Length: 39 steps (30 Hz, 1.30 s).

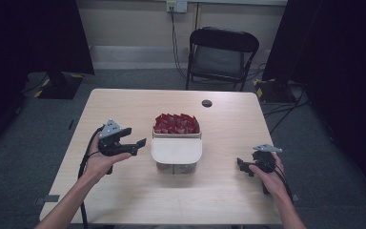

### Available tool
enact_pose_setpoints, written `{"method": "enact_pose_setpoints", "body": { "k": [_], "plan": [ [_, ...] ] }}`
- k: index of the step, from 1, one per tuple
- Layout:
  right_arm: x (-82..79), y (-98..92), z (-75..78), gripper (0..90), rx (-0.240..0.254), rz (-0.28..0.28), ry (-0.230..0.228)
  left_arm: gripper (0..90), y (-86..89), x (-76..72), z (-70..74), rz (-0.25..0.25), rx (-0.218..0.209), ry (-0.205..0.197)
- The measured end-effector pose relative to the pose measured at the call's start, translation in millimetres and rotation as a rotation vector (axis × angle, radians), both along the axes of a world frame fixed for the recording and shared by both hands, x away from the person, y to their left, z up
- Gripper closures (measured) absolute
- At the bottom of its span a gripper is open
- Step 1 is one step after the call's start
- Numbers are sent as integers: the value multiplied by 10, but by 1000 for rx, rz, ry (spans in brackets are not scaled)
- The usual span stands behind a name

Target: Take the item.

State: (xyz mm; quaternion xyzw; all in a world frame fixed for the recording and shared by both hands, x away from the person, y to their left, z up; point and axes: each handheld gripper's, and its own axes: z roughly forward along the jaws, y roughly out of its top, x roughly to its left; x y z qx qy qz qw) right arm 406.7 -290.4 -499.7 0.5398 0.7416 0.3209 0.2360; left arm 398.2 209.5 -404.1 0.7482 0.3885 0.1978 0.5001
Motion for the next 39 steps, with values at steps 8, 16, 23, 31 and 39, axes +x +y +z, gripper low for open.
{"method": "enact_pose_setpoints", "body": {
  "k": [8, 16, 23, 31, 39],
  "plan": [
    [0, 0, 0, 125, 0, 0, 0, 395, -89, 83, 152, -40, -69, -2],
    [0, 0, 0, 126, 0, 0, 0, 490, -240, 157, 245, -82, -47, -34],
    [0, -2, 0, 126, 2, 0, 0, 500, -346, 236, 251, -100, -41, -16],
    [0, -3, 0, 126, 3, 0, 1, 633, -466, 275, 236, -108, -2, -66],
    [0, -3, 0, 126, 4, 0, 0, 708, -500, 324, 182, -118, -20, -40]
  ]
}}
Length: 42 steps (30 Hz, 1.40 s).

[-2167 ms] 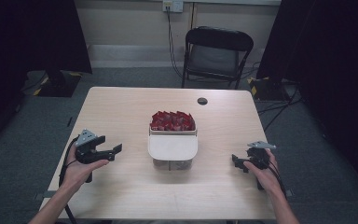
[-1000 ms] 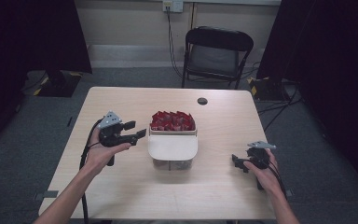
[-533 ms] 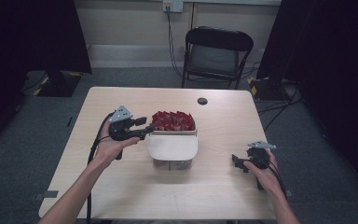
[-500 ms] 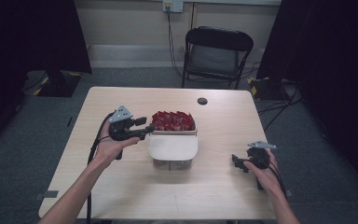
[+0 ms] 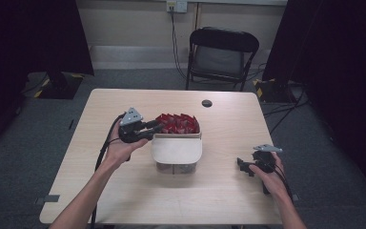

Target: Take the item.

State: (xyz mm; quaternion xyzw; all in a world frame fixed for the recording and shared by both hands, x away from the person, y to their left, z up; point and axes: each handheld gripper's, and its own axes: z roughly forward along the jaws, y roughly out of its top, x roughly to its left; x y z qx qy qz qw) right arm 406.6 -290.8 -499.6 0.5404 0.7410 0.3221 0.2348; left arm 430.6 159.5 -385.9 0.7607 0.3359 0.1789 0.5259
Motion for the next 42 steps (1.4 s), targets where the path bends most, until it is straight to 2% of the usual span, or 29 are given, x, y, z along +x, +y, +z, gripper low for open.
{"method": "enact_pose_setpoints", "body": {
  "k": [4, 9, 14, 19, 23, 34, 37, 42],
  "plan": [
    [0, 1, 0, 126, -1, 0, 0, 734, 12, 28, -34, -11, 8, 12],
    [0, 0, 0, 126, -1, 0, 0, 774, 56, 89, -86, -34, -53, 61],
    [0, 2, 0, 126, -1, 0, 0, 848, 64, 106, -116, -49, -50, 75],
    [-2, 3, 0, 126, -1, 1, 0, 880, 63, 108, -107, -50, -47, 78],
    [-3, 3, 0, 127, -2, 1, 0, 893, 71, 113, -106, -57, -62, 98],
    [-6, 5, -1, 128, -4, 2, -1, 899, 76, 118, -107, -67, -73, 102],
    [-12, 6, 0, 128, -4, 5, -1, 899, 80, 124, -95, -60, -92, 104],
    [-17, 6, 0, 127, -3, 9, -1, 900, 82, 111, -61, -68, -87, 96]
  ]
}}
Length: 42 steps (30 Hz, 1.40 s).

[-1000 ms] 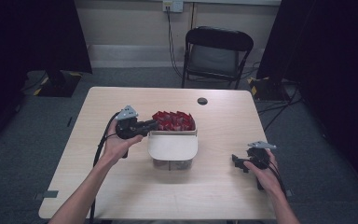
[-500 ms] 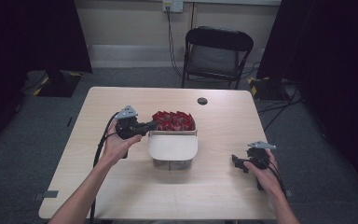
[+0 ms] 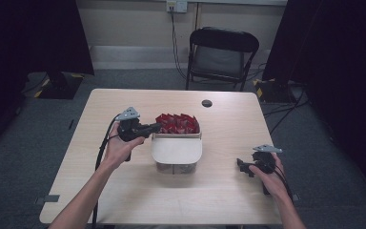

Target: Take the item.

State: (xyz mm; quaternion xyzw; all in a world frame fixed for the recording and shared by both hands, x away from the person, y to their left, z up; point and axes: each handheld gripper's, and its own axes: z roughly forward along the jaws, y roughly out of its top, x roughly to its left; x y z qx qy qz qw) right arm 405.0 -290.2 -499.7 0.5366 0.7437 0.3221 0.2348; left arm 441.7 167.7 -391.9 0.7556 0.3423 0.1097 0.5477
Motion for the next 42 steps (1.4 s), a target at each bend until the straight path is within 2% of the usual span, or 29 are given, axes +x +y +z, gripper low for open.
{"method": "enact_pose_setpoints", "body": {
  "k": [8, 13, 21, 26, 30, 42],
  "plan": [
    [0, 0, 0, 127, 0, 0, 0, 900, 7, -39, 83, -1, -15, -27],
    [2, 2, -1, 119, -6, -6, 0, 900, 1, -42, 97, -6, -19, -21],
    [-3, 5, -1, 119, -8, -11, 0, 900, -21, -60, 138, -12, -5, -35],
    [-4, 5, -1, 121, -8, -11, 0, 900, 0, -64, 184, -9, -23, -43],
    [-4, 5, -1, 121, -8, -12, 0, 899, 11, -76, 223, -29, -40, -47],
    [-6, 6, -1, 124, -6, -10, -1, 900, 30, -107, 302, -20, -49, -69]
  ]
}}
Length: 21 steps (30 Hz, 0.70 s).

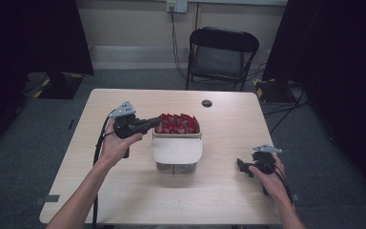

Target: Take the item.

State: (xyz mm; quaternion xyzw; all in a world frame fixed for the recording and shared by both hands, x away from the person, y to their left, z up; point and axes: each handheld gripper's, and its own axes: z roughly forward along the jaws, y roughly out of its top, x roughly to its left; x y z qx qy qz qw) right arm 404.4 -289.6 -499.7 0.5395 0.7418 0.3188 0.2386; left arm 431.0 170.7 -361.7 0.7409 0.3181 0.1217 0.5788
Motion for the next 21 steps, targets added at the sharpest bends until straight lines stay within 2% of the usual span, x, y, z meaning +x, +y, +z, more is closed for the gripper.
{"method": "enact_pose_setpoints", "body": {
  "k": [6, 7, 15, 21],
  "plan": [
    [0, 0, 0, 124, 1, 1, 0, 900, 21, -3, 20, 2, -10, -8],
    [0, 0, 0, 124, 1, 1, 0, 900, 24, -11, 41, 2, -1, -22],
    [0, 0, 0, 124, 1, 3, 0, 899, 80, -40, 139, 3, -37, -38],
    [0, 1, 0, 124, 2, 3, 1, 899, 116, -57, 195, 5, -46, -51]
  ]
}}
